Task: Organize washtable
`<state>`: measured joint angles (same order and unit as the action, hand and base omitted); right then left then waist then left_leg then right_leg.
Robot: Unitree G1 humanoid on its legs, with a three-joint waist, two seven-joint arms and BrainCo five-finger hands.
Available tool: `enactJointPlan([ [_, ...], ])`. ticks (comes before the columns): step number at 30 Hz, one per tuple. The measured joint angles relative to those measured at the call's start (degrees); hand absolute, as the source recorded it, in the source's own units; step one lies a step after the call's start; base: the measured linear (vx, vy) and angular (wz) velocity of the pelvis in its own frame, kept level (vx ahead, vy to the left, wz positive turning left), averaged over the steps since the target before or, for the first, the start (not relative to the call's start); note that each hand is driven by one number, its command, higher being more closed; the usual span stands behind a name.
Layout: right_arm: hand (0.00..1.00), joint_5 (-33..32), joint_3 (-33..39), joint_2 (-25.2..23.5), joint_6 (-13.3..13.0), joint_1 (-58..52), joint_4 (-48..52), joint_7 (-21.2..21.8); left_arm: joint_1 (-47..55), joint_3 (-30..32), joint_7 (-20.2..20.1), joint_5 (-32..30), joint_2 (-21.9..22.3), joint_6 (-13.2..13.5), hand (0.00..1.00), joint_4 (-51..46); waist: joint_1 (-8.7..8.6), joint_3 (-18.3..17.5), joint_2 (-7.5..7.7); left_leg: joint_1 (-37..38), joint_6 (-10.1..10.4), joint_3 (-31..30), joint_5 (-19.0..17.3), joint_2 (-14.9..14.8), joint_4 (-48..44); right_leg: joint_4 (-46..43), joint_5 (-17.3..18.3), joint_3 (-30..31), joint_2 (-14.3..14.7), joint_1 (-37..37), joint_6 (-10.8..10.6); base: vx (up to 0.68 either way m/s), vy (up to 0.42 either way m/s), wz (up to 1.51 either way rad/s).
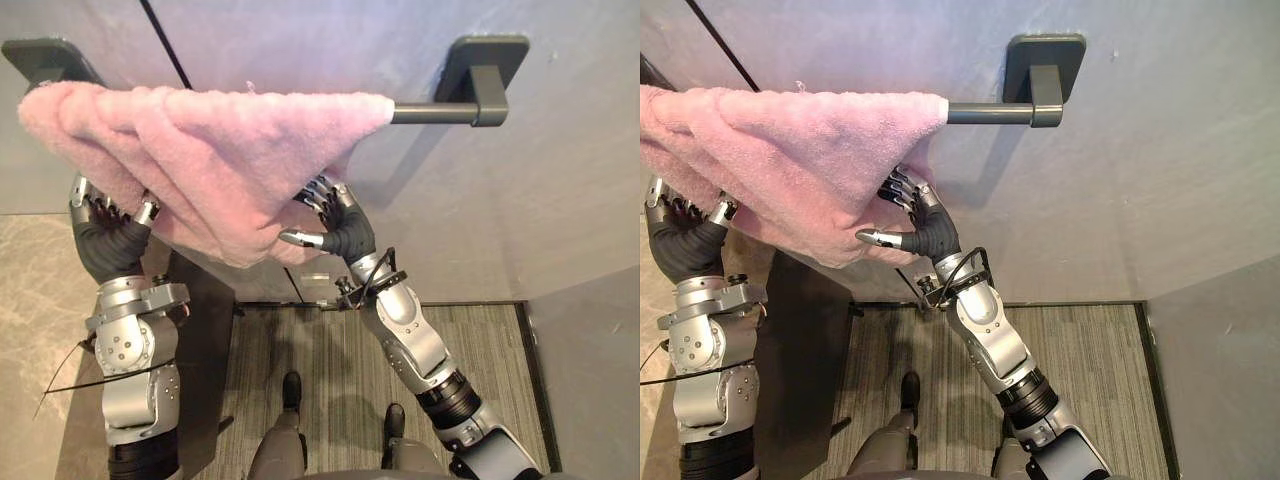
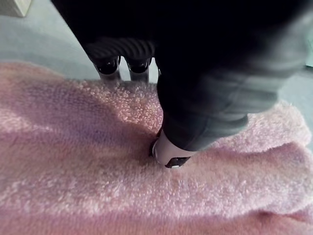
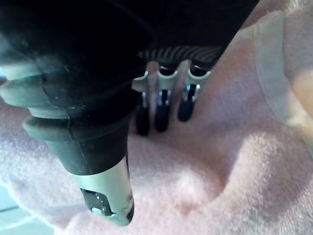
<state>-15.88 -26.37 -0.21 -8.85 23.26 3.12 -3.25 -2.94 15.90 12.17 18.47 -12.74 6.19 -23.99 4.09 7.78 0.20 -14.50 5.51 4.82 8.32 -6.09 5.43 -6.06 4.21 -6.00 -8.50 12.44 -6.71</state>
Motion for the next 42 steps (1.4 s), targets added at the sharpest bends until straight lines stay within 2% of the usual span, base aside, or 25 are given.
enactJointPlan([
  [11, 1.00, 0.7, 0.1, 0.0, -1.0, -0.2, 0.5, -0.3, 0.6, -0.1, 0.7, -0.7, 2.8, 0.8, 1.00, -1.9, -0.08, 0.5, -0.41, 0.0, 0.0, 0.5, 0.0, 0.0, 0.0, -0.8, 0.0, 1.2, 0.0, 0.9, 0.0, -0.01, 0.003, -0.04],
  [15, 1.00, 2.0, 4.1, 0.0, -0.9, -1.9, 0.6, -0.4, 1.7, -0.1, 0.7, -1.7, 4.5, 0.9, 1.00, -3.7, -0.11, 0.5, -0.40, 0.1, 0.0, 0.5, 0.0, 0.1, 0.0, -0.8, 0.0, 1.2, -0.1, 0.8, 0.0, 0.00, 0.000, 0.00],
  [16, 1.00, 4.3, 11.4, 0.3, -0.9, -5.5, 0.7, -0.9, 2.2, 0.0, 0.7, -3.5, 6.4, 1.0, 1.00, -4.7, -0.29, 0.5, -0.39, 0.4, 0.0, 0.5, 0.0, 0.1, 0.0, -0.8, 0.0, 1.2, -0.1, 0.6, 0.0, 0.00, 0.000, 0.00],
  [21, 1.00, 5.3, 14.7, 1.3, -0.7, -8.5, 3.4, -1.6, 3.8, 0.0, 0.7, -4.1, 8.5, 1.1, 1.00, -5.9, -0.32, 0.5, -0.35, 0.8, 0.0, 0.6, 0.0, 0.0, 0.0, -0.9, 0.0, 1.2, -0.1, 0.1, 0.0, 0.00, 0.000, 0.00],
  [27, 1.00, 7.0, 24.3, 1.6, -0.6, -11.3, 5.1, -3.7, 4.3, 0.5, 0.6, -5.7, 10.0, 1.1, 1.00, -6.3, -0.55, 0.4, -0.24, 1.4, 0.0, 1.2, 0.0, 0.0, 0.0, -0.8, 0.0, 1.5, -0.1, -0.2, -0.1, -0.01, 0.002, -0.02],
  [33, 1.00, 7.0, 25.5, 1.5, 0.2, -12.8, 5.2, -4.2, 4.7, 0.5, 0.7, -5.8, 10.6, 1.1, 1.00, -6.9, -1.64, 0.3, -0.02, 1.4, 0.0, 1.6, 0.0, 0.0, 0.0, -0.8, -0.1, 1.7, -0.1, -0.1, -0.1, 0.00, 0.000, -0.01],
  [39, 1.00, 7.3, 26.5, 1.2, 0.4, -14.9, 7.7, -4.2, 4.6, 0.7, 0.9, -6.9, 11.5, 1.1, 1.00, -6.9, -1.67, -0.3, 0.77, 1.4, 0.0, 2.1, 0.0, -0.1, 0.0, -0.6, -0.3, 2.1, 0.0, 0.1, -0.2, -0.01, 0.000, -0.03],
  [40, 0.00, 7.5, 26.6, 1.2, 0.4, -14.9, 7.7, -4.2, 4.6, 0.8, 1.1, -7.0, 11.6, 1.1, 1.00, -6.9, -1.66, -0.4, 0.93, 1.4, 0.0, 2.3, 0.0, -0.2, 0.0, -0.4, -0.5, 2.3, 0.1, 0.1, -0.1, -0.03, 0.001, -0.10],
  [42, 0.00, 7.5, 26.6, 1.1, 0.4, -14.9, 7.7, -4.2, 4.6, 0.8, 1.7, -7.2, 11.6, 1.2, 1.00, -6.9, -1.65, -0.5, 1.09, 1.4, 0.0, 2.6, 0.0, -0.4, 0.0, -0.1, -0.8, 2.7, 0.3, 0.1, -0.2, -0.03, -0.001, -0.09],
])
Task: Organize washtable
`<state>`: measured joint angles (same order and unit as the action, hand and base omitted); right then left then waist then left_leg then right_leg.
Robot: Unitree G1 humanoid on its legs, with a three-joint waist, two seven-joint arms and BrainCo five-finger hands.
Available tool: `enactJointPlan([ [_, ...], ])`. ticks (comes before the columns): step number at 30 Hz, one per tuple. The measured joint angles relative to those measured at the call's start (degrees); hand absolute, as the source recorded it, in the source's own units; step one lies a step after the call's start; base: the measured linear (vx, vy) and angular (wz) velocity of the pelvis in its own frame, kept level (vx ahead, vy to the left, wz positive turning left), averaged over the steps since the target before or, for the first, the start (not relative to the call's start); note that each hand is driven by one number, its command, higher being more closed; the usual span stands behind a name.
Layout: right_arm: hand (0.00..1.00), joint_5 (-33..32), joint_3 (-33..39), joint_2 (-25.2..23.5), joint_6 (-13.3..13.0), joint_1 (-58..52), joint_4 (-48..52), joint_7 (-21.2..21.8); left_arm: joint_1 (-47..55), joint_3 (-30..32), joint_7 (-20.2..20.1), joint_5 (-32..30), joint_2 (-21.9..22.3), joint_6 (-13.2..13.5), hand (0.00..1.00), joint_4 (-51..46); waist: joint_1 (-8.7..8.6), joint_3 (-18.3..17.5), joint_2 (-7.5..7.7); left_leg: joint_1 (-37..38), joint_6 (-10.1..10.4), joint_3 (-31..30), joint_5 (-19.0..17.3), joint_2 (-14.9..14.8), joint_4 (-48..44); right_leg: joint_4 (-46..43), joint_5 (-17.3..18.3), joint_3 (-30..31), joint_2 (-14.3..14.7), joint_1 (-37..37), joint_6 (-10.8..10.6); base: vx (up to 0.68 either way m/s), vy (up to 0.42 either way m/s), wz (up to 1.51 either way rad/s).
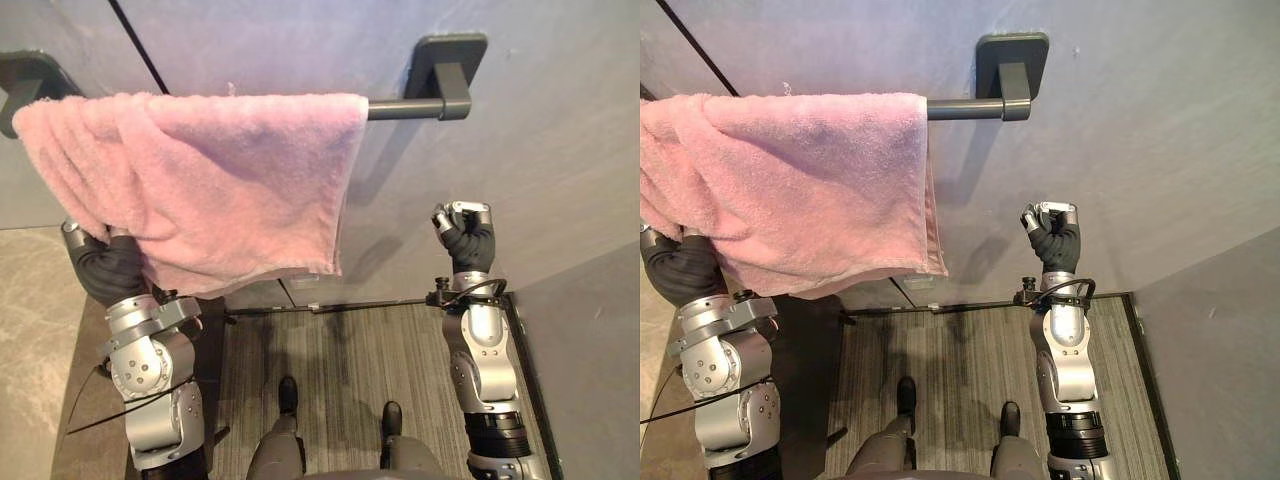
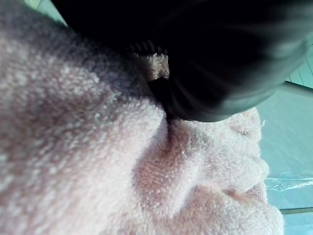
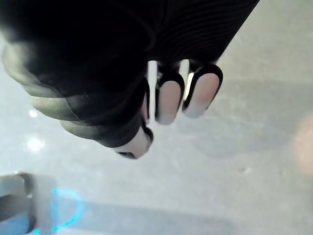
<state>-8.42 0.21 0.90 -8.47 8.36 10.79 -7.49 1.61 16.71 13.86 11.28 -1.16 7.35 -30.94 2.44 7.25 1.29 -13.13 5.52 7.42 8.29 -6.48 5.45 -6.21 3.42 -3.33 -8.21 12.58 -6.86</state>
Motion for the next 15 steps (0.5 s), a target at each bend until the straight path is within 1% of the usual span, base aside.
enactJointPlan([
  [3, 0.00, -0.1, -0.4, -0.6, 0.0, -0.1, 0.0, 0.1, 0.0, 0.5, 0.1, -0.7, 0.5, 0.0, 1.00, 0.0, 0.03, -0.3, -0.04, 0.0, 0.0, 0.4, 0.0, -0.2, 0.0, 0.2, -0.2, 0.2, 0.1, 0.1, 0.0, -0.03, -0.008, -0.05],
  [6, 0.00, -1.7, -1.8, -0.6, -0.1, -0.4, 0.0, 1.6, 0.2, 0.5, 0.1, -0.7, 1.1, 0.0, 1.00, 0.0, 0.02, -0.9, -0.09, 0.0, 0.0, 0.5, 0.0, -0.3, 0.0, 0.3, -0.2, 0.2, 0.2, 0.1, 0.0, 0.00, 0.000, 0.00],
  [8, 0.00, -4.0, -4.2, -0.6, -0.1, -0.4, 0.0, 2.9, 0.2, 0.5, 0.1, -0.7, 1.1, 0.0, 1.00, 0.0, 0.05, -0.9, -0.10, 0.0, 0.0, 0.5, 0.0, -0.4, 0.0, 0.3, -0.2, 0.3, 0.3, 0.2, 0.0, 0.00, 0.000, 0.00],
  [11, 0.00, -7.4, -10.3, -1.3, -0.2, 0.6, -0.1, 4.4, 0.1, -0.1, 0.3, -0.7, 1.1, 0.0, 1.00, 0.0, 0.13, -0.9, -0.11, 0.0, 0.0, 0.5, 0.0, -0.4, 0.0, 0.3, -0.2, 0.3, 0.4, 0.2, 0.0, 0.00, 0.000, 0.00],
  [13, 0.00, -9.6, -15.2, -2.7, -0.4, 4.6, -1.8, 5.2, -0.3, -1.4, 0.5, -0.7, 1.1, 0.0, 1.00, 0.0, 0.45, -0.9, -0.11, -0.1, 0.0, 0.4, 0.0, -0.4, 0.0, 0.3, -0.3, 0.3, 0.4, 0.2, -0.1, 0.00, 0.000, 0.00],
  [15, 0.00, -10.6, -16.8, -3.3, -0.9, 8.3, -3.9, 5.4, -0.6, -2.3, 0.7, -0.7, 1.0, 0.0, 1.00, 0.1, 1.04, -0.9, -0.12, -0.1, 0.0, 0.4, 0.0, -0.4, 0.0, 0.4, -0.3, 0.3, 0.4, 0.2, -0.1, 0.00, 0.000, 0.00],
])
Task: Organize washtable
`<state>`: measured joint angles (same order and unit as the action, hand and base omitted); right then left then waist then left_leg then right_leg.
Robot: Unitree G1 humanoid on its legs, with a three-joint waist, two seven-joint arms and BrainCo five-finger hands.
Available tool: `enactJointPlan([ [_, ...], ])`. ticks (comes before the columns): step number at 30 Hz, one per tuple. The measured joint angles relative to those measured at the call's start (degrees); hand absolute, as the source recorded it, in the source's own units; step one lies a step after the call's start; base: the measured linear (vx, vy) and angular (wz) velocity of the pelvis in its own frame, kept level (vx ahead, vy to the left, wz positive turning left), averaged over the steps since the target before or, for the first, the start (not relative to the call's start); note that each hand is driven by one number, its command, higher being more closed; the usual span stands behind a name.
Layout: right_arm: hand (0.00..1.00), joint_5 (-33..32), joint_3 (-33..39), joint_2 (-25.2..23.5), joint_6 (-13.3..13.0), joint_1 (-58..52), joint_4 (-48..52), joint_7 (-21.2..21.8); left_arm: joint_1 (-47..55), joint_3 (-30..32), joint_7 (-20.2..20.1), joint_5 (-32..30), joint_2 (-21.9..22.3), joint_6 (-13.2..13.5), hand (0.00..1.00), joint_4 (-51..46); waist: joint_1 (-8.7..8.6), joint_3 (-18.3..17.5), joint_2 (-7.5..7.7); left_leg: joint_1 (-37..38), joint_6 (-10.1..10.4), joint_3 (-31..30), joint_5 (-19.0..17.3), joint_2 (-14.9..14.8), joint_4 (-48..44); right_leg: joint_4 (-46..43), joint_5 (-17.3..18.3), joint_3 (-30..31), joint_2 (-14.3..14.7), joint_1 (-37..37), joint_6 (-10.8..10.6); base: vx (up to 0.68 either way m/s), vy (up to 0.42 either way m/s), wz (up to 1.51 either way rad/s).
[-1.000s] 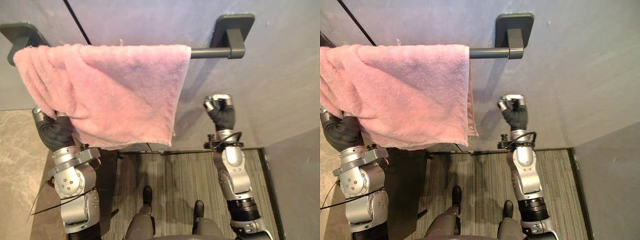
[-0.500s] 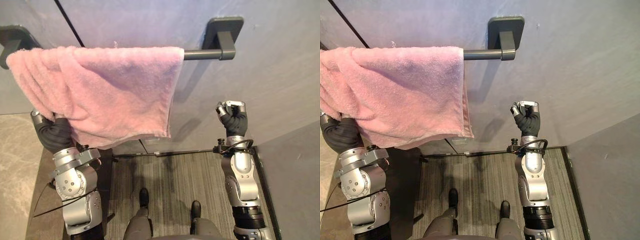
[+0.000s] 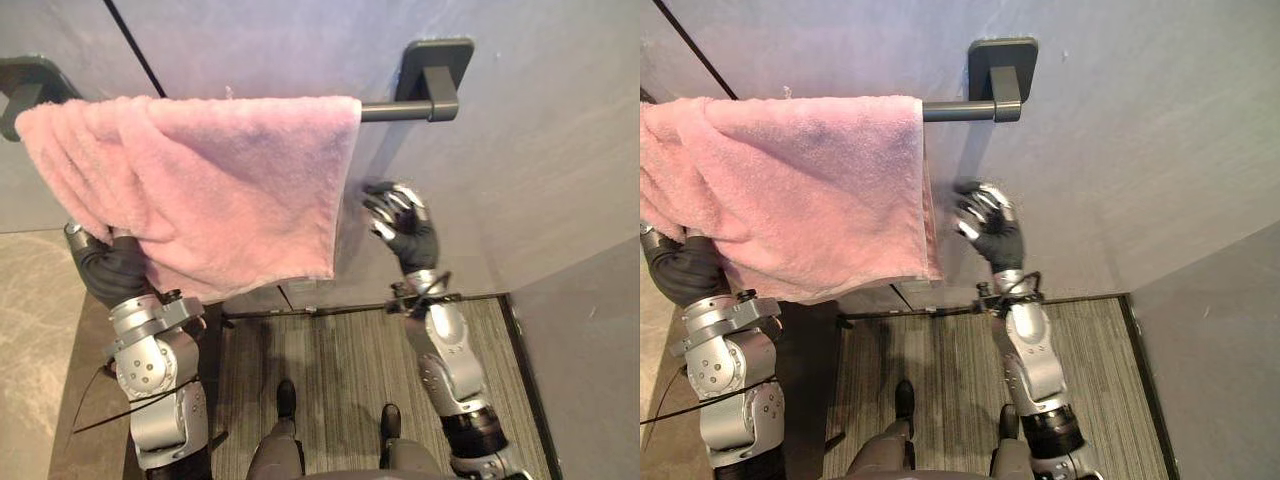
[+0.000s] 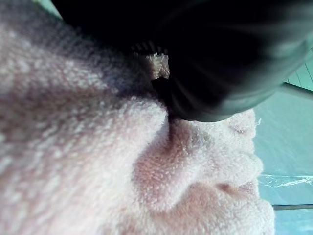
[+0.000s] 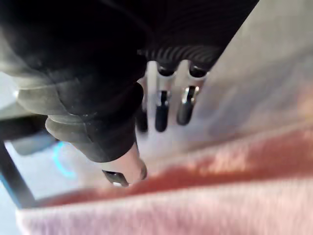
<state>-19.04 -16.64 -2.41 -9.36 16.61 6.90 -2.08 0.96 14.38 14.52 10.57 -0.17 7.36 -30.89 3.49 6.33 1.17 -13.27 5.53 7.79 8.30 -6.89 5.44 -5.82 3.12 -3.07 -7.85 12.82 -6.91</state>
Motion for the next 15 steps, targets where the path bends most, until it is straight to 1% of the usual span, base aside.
enactJointPlan([
  [1, 0.00, -0.9, -0.4, -0.1, -0.6, 2.4, -1.8, 0.0, -0.1, -0.8, 0.1, 0.0, -0.2, 0.1, 1.00, 0.0, 0.62, 0.0, 0.00, -0.1, 0.0, -0.2, 0.0, 0.0, 0.0, 0.0, 0.0, -0.1, 0.0, 0.0, 0.0, -0.01, -0.004, 0.09],
  [4, 0.00, -1.9, -0.1, 0.3, -0.9, 8.3, -6.7, 0.0, -0.8, -0.9, 0.5, 0.0, -1.3, 0.4, 1.00, 0.1, 0.56, 0.0, -0.01, -1.2, 0.1, -1.5, 0.5, 0.1, 0.0, 0.1, 0.0, -1.4, 0.0, 0.3, 0.0, -0.01, -0.006, 0.20],
  [5, 0.00, -3.4, 0.1, 1.0, -0.9, 11.2, -8.7, 0.0, -1.8, -0.9, 0.5, 0.1, -1.9, 0.4, 1.00, 0.2, 0.61, 0.0, -0.01, -2.0, 0.2, -2.3, 0.8, 0.1, 0.0, 0.1, -0.1, -2.0, 0.1, 0.6, 0.1, -0.01, -0.009, 0.25],
  [9, 0.00, -5.7, -0.4, 1.5, -1.1, 13.4, -10.2, 1.1, -3.1, -0.8, 0.4, 0.3, -3.1, 0.8, 1.00, 1.4, 0.75, 0.0, -0.05, -2.5, 0.2, -3.4, 1.2, 0.1, 0.0, 0.1, -0.1, -3.1, 0.1, 0.5, 0.1, -0.01, 0.001, 0.15],
  [12, 0.00, -8.4, -0.4, 3.3, -1.1, 15.5, -11.5, 1.1, -4.7, -0.7, 0.4, 1.1, -3.5, 1.3, 1.00, 1.9, 0.71, 0.2, -0.19, -3.0, 0.3, -4.4, 1.8, -0.1, 0.0, 0.1, -0.3, -3.8, 0.3, 0.6, 0.4, -0.05, 0.004, 0.09],
  [13, 1.00, -9.4, -0.2, 3.5, -1.1, 16.4, -12.4, 1.1, -5.1, -0.5, 0.4, 1.2, -3.6, 1.9, 1.00, 2.1, 0.65, 0.2, -0.25, -3.2, 0.3, -4.7, 2.1, -0.2, 0.0, 0.1, -0.4, -4.1, 0.5, 0.6, 0.6, -0.07, 0.000, 0.10],
  [15, 1.00, -11.1, 0.2, 4.0, -1.1, 17.5, -12.6, 1.0, -5.9, -0.3, 0.4, 1.4, -3.7, 2.1, 1.00, 2.1, 0.65, 0.6, -0.54, -3.5, 0.3, -5.1, 2.3, -0.4, 0.1, 0.1, -0.5, -4.5, 0.7, 0.6, 0.7, -0.08, 0.001, 0.10],
])
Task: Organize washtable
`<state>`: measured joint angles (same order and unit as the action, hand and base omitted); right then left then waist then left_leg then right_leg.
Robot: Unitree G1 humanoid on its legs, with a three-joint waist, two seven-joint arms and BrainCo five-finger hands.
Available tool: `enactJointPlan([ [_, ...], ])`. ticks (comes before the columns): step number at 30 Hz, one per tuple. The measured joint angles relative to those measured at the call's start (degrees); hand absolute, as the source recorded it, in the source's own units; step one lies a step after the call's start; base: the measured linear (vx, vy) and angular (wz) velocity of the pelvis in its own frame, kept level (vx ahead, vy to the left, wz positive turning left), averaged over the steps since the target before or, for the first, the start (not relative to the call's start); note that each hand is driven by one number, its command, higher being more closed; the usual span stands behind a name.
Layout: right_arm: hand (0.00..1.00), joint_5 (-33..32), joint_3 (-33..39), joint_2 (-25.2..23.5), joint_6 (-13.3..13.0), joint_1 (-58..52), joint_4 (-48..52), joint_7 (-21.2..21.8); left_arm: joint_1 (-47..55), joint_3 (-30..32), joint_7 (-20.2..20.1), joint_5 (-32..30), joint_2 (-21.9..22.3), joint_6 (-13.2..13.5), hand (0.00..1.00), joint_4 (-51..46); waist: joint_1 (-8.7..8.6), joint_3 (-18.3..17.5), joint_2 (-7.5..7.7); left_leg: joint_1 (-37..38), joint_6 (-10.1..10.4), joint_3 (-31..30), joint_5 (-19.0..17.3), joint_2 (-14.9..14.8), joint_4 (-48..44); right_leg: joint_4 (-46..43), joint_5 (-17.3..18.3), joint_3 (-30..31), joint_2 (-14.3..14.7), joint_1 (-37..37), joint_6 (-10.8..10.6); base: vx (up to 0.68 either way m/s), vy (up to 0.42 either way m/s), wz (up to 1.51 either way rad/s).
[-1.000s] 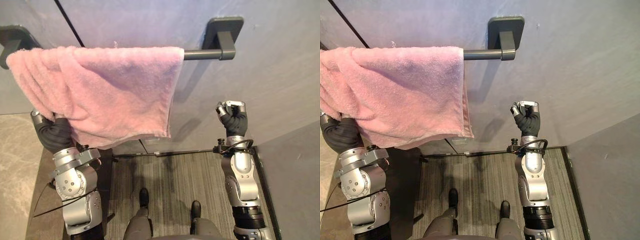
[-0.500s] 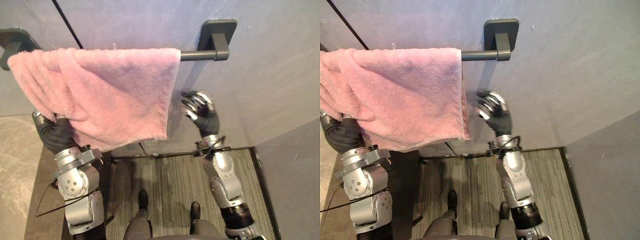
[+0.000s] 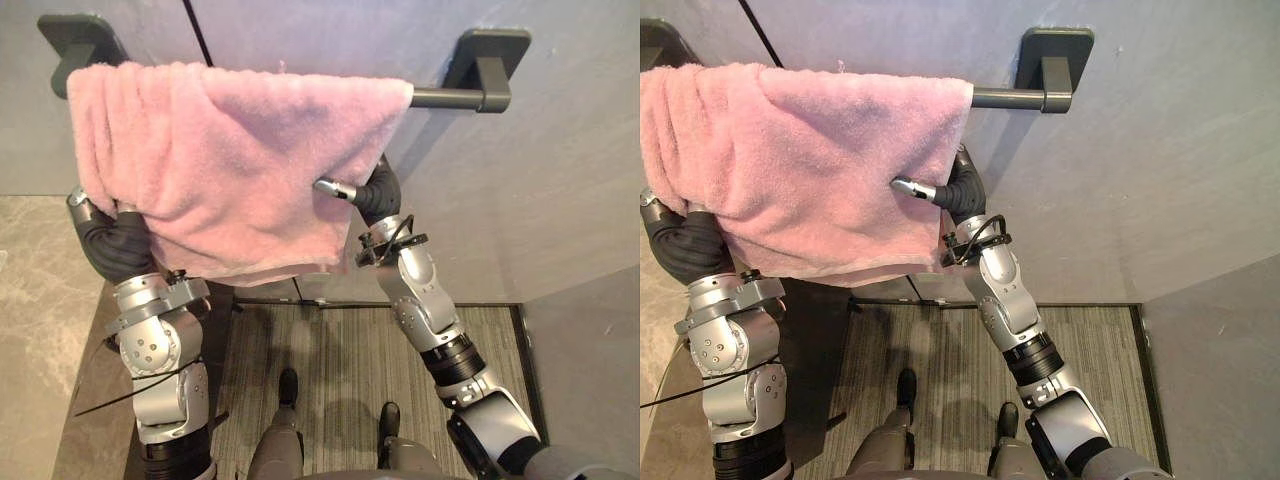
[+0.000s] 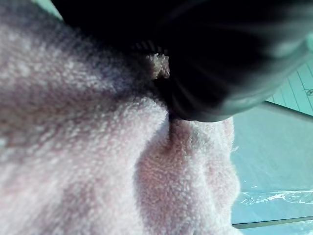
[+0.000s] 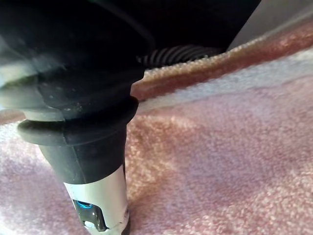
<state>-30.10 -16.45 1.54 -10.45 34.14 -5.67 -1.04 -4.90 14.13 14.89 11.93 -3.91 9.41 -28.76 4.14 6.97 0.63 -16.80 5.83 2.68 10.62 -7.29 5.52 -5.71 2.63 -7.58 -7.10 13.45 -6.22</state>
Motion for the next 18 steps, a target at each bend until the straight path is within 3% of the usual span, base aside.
enactJointPlan([
  [18, 1.00, -3.3, 0.1, -0.7, -1.8, 4.9, 0.3, 1.2, -4.1, 0.5, 0.1, 0.9, -1.9, 1.3, 1.00, -0.2, -0.14, 5.0, 0.72, -0.7, -0.1, 0.0, 1.0, -0.2, 0.0, 0.0, -1.0, 0.4, 0.2, 1.0, -0.1, -0.02, 0.006, -0.01],
])
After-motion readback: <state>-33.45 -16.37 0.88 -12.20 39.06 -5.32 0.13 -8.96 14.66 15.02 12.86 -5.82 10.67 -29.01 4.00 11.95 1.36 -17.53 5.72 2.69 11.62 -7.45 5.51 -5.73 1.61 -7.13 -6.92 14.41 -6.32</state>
